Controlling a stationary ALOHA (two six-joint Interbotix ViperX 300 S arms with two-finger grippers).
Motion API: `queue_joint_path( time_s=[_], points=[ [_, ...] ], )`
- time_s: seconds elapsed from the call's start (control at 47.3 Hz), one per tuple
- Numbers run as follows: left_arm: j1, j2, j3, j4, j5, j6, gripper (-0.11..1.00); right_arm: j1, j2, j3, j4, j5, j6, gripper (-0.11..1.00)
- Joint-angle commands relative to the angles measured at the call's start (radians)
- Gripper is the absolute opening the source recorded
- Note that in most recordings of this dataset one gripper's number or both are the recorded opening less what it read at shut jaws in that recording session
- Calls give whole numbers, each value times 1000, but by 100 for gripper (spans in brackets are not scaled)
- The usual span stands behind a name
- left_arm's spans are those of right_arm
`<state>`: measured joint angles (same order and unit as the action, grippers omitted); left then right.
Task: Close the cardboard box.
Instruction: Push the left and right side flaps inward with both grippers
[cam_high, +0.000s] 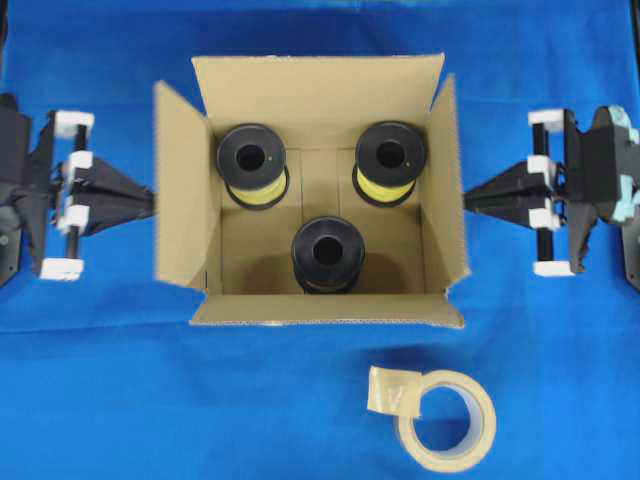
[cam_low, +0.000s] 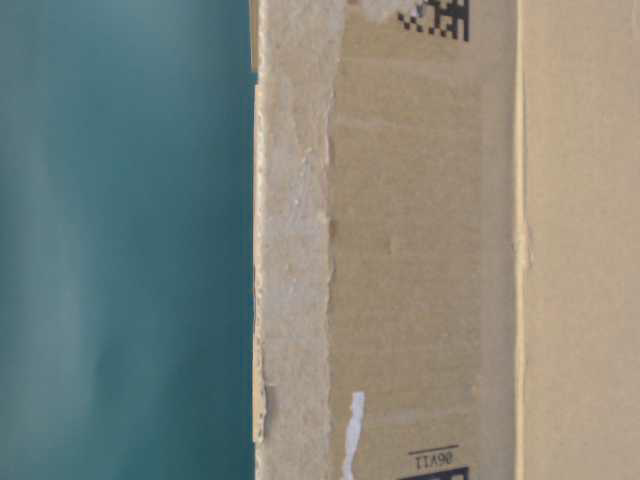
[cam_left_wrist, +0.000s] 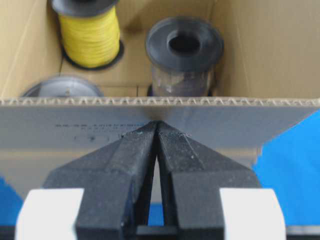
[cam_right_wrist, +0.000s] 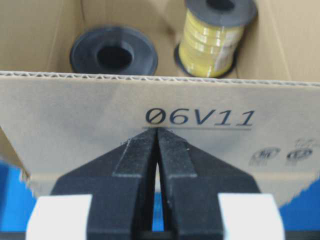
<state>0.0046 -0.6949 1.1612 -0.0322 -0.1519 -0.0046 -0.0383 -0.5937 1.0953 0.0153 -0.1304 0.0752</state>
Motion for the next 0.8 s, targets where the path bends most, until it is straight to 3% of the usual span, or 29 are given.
queue_joint_path(
  time_s=[0.0, 0.232, 0.486, 0.782],
  points=[
    [2, 51, -52, -2, -44, 2, 0, -2, 26, -40, -2, -52, -2, 0],
    [3, 225, -132, -2, -138, 2, 0, -5, 140, -84, 0, -153, -5, 0],
    [3, 420, -230, -2, -138, 2, 0, -9, 287, -138, 0, -163, -5, 0],
    [3, 546, -285, -3, -141, 2, 0, -11, 407, -144, 14, -218, -5, 0]
  ],
)
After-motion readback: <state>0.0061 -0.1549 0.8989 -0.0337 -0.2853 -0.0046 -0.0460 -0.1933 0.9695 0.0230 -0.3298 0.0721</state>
